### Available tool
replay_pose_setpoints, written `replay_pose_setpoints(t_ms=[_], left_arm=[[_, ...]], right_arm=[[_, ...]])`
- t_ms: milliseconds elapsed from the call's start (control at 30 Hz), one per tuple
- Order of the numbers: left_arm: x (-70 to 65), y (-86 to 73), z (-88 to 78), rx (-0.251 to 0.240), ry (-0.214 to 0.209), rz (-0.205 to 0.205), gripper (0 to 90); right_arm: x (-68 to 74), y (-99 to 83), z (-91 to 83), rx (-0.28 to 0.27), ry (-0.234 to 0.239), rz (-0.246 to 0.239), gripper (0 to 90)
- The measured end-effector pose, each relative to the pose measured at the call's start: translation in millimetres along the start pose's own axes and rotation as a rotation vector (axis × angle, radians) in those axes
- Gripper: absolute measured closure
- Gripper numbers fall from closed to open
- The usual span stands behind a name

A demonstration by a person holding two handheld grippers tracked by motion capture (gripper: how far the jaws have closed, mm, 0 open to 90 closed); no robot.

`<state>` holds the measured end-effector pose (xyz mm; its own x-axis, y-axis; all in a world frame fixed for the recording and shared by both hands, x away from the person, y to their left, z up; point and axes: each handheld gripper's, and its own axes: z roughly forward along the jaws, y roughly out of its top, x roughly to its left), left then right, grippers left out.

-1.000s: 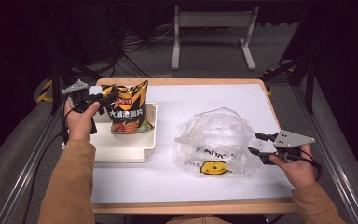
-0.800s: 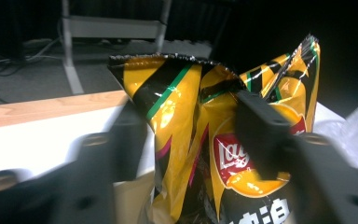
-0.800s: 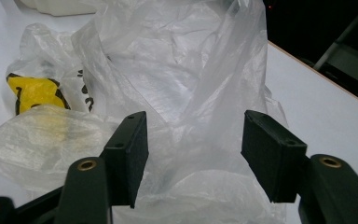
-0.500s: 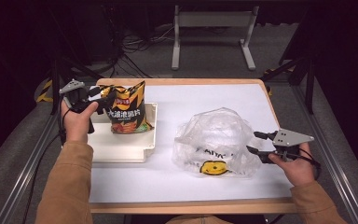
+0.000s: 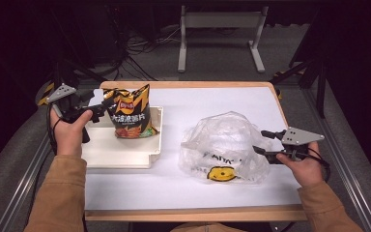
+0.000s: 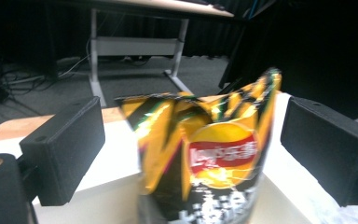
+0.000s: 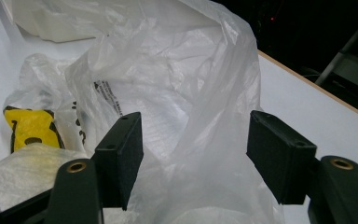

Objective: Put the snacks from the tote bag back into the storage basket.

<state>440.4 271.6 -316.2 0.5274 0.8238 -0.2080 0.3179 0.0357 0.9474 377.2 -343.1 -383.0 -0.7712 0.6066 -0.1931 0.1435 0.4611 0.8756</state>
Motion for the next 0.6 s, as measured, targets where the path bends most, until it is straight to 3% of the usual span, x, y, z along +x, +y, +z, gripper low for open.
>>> replay_pose_setpoints(t_ms=[367, 600], left_arm=[[-36.6, 6.3, -23.6, 0.006, -0.064, 0.08, 7.1], [-65.0, -1.5, -37.6, 0.055, -0.134, 0.158, 7.1]], right_arm=[[-2.6, 5.0, 3.0, -0.019, 0.024, 0.024, 36.1], [-3.1, 5.4, -1.7, -0.03, 0.024, 0.038, 35.2]])
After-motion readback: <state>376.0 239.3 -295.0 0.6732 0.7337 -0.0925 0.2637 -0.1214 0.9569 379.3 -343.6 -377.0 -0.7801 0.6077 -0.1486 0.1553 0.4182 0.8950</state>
